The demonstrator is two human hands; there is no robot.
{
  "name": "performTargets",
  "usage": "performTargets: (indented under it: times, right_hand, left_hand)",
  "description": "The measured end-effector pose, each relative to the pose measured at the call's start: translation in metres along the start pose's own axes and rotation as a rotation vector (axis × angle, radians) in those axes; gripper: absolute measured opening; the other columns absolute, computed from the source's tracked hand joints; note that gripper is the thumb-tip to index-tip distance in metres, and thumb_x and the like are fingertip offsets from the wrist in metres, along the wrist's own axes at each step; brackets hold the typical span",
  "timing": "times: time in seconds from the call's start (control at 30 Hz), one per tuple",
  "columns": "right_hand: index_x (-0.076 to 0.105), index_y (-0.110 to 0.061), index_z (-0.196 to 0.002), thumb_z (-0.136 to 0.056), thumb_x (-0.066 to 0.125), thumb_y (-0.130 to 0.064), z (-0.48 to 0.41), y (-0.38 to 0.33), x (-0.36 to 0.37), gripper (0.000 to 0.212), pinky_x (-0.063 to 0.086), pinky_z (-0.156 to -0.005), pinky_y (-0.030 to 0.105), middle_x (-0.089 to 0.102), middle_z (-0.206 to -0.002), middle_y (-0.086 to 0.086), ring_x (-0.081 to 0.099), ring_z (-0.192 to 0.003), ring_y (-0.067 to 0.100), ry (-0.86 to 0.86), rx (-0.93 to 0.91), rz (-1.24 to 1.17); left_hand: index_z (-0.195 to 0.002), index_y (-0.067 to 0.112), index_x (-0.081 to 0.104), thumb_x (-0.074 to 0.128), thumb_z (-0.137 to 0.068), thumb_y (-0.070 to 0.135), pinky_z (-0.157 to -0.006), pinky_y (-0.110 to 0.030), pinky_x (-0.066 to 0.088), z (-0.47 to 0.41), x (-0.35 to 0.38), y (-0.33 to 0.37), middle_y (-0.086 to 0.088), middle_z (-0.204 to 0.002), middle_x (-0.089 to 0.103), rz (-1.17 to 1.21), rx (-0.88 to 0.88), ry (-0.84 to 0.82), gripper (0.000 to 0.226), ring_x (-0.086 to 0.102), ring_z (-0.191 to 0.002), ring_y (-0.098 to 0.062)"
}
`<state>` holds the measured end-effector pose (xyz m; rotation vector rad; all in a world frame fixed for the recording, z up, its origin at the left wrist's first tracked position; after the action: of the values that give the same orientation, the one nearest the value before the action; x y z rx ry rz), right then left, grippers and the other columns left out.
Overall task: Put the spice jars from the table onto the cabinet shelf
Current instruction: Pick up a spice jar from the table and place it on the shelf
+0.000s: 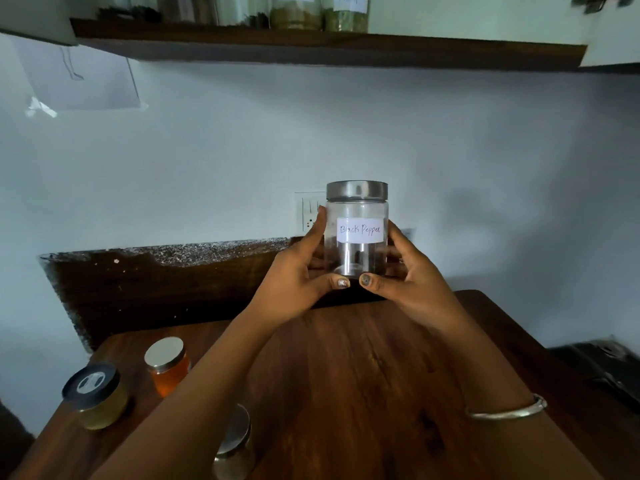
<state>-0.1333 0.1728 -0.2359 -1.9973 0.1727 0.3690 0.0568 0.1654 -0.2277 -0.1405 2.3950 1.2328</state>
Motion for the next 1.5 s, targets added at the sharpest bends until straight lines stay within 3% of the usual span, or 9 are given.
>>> performTargets:
  times: [0.17,0.27,0.47,0.63,0.9,1.03,1.13,1.23,1.5]
  right_hand:
    - [0.017,-0.045,-0.142,-0.074,0.077,-0.020,-0.039,-0.002,-0.036,0.094,0.042,-0.071,0.000,0.053,-0.119,-0.013,0.055,-0.100,-0.006,0.095,-0.049,0.109]
    - [0.019,-0.038,-0.146,-0.072,0.078,-0.021,-0.070,-0.012,-0.067,0.095,0.041,-0.077,0.003,0.057,-0.113,-0.013,0.056,-0.102,0.001,0.196,-0.129,0.182]
    - [0.025,-0.034,-0.145,-0.073,0.077,-0.014,-0.147,-0.037,-0.130,0.091,0.037,-0.069,-0.006,0.055,-0.097,-0.030,0.053,-0.087,-0.019,0.330,-0.328,0.166]
    - [0.028,-0.029,-0.145,-0.072,0.078,-0.013,-0.207,-0.059,-0.171,0.090,0.045,-0.077,0.004,0.056,-0.100,-0.030,0.058,-0.088,-0.014,0.413,-0.481,0.149]
    - [0.030,-0.024,-0.144,-0.074,0.077,-0.029,-0.281,-0.076,-0.197,0.084,0.038,-0.074,0.004,0.059,-0.114,-0.013,0.056,-0.089,-0.002,0.388,-0.541,0.265]
    - [0.036,-0.023,-0.131,-0.075,0.074,-0.040,-0.304,-0.076,-0.195,0.070,0.047,-0.091,0.033,0.061,-0.127,0.001,0.064,-0.100,0.017,0.366,-0.496,0.370]
    - [0.040,-0.022,-0.120,-0.075,0.066,-0.055,-0.315,-0.077,-0.191,0.061,0.033,-0.104,0.059,0.065,-0.119,0.000,0.064,-0.101,0.025,0.425,-0.452,0.478]
    - [0.040,-0.022,-0.114,-0.077,0.057,-0.062,-0.321,-0.077,-0.185,0.057,0.019,-0.110,0.060,0.068,-0.108,-0.001,0.063,-0.100,0.027,0.477,-0.394,0.616]
    - [0.047,-0.024,-0.127,-0.081,0.034,-0.071,-0.325,-0.074,-0.172,0.066,0.011,-0.107,0.063,0.065,-0.117,-0.001,0.048,-0.116,0.038,0.522,-0.369,0.850]
  left_hand:
    - [-0.137,0.048,0.002,0.072,-0.078,0.018,-0.091,-0.008,0.043,-0.050,0.011,0.008,-0.007,-0.130,0.057,-0.138,0.047,0.119,0.096,0.059,-0.114,-0.012]
    - [-0.137,0.044,0.005,0.067,-0.082,0.015,-0.093,-0.011,0.040,-0.092,0.022,0.025,0.005,-0.134,0.051,-0.214,0.143,0.221,0.088,0.051,-0.120,-0.009]
    - [-0.139,0.035,0.021,0.070,-0.078,0.003,-0.087,-0.010,0.047,-0.192,0.027,0.060,0.029,-0.114,0.048,-0.186,0.287,0.367,0.085,0.053,-0.103,0.007]
    - [-0.141,0.026,0.030,0.070,-0.076,-0.001,-0.091,-0.032,0.053,-0.265,0.027,0.084,0.001,-0.117,0.052,-0.213,0.405,0.482,0.081,0.056,-0.105,-0.013]
    - [-0.139,0.015,0.039,0.069,-0.078,0.001,-0.082,-0.001,0.045,-0.334,0.009,0.093,0.008,-0.108,0.050,-0.301,0.448,0.593,0.069,0.055,-0.092,0.005]
    - [-0.127,0.010,0.049,0.069,-0.080,0.008,-0.069,0.003,0.042,-0.347,0.002,0.084,-0.004,-0.117,0.060,-0.495,0.416,0.682,0.051,0.057,-0.094,-0.006]
    - [-0.128,0.008,0.051,0.066,-0.084,0.013,-0.072,-0.002,0.042,-0.351,0.001,0.074,-0.008,-0.115,0.062,-0.577,0.424,0.728,0.046,0.055,-0.087,-0.008]
    - [-0.129,0.006,0.051,0.062,-0.087,0.017,-0.078,-0.023,0.047,-0.356,0.004,0.067,-0.010,-0.109,0.062,-0.649,0.431,0.778,0.045,0.058,-0.091,-0.017]
    - [-0.133,0.002,0.047,0.060,-0.088,0.012,-0.085,-0.021,0.045,-0.359,0.010,0.060,-0.015,-0.115,0.051,-0.732,0.392,0.847,0.048,0.055,-0.103,-0.024]
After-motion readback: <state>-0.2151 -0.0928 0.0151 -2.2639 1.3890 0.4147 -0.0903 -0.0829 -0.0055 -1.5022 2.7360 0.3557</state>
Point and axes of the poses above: each hand's wrist, its own z-axis away from the middle knuckle, its own x-axis out of the palm, y = z × x, the point moved 1 cm from there along -z, towards the middle knuckle
